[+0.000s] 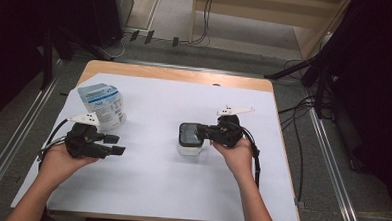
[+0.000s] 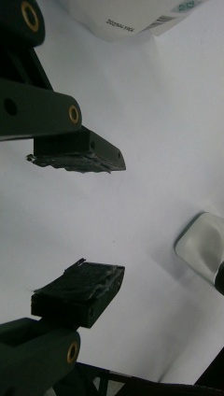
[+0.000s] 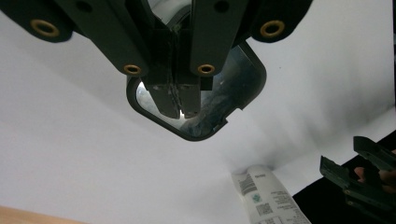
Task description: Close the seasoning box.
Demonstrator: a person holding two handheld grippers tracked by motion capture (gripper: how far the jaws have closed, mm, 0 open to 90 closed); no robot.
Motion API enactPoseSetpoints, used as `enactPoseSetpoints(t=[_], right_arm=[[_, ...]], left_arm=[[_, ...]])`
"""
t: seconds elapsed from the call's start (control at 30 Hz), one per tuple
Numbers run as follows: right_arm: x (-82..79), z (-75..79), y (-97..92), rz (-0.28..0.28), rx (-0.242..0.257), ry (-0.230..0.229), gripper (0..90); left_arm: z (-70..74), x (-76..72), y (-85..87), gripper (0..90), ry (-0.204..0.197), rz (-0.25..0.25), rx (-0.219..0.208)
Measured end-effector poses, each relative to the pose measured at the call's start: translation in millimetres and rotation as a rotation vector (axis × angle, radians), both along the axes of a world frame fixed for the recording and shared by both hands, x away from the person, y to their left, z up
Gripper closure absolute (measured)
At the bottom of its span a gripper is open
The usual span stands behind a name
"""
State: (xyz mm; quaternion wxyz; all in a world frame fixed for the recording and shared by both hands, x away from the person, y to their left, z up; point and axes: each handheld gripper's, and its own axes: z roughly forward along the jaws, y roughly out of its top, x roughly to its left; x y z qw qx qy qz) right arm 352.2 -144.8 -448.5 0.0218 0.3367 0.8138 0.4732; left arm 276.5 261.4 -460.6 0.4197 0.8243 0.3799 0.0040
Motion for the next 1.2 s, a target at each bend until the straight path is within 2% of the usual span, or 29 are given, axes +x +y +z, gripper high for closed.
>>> enactPoseSetpoints(t=[0.33, 0.53, 1.2], right_arm=[[-1.9, 9.1, -9.6, -0.022, 0.021, -0.03, 71.4], [-2.6, 12.5, -19.6, -0.04, 0.026, -0.07, 62.9], [-8.4, 16.1, -64.0, -0.153, 0.033, -0.13, 57.4]], left_arm=[[-1.1, 0.1, -2.6, 43.8, 0.003, -0.007, 0.005], [-1.9, 0.5, -3.5, 43.8, 0.005, -0.013, 0.005], [-4.4, 5.1, -10.6, 43.6, 0.01, -0.032, 0.014]])
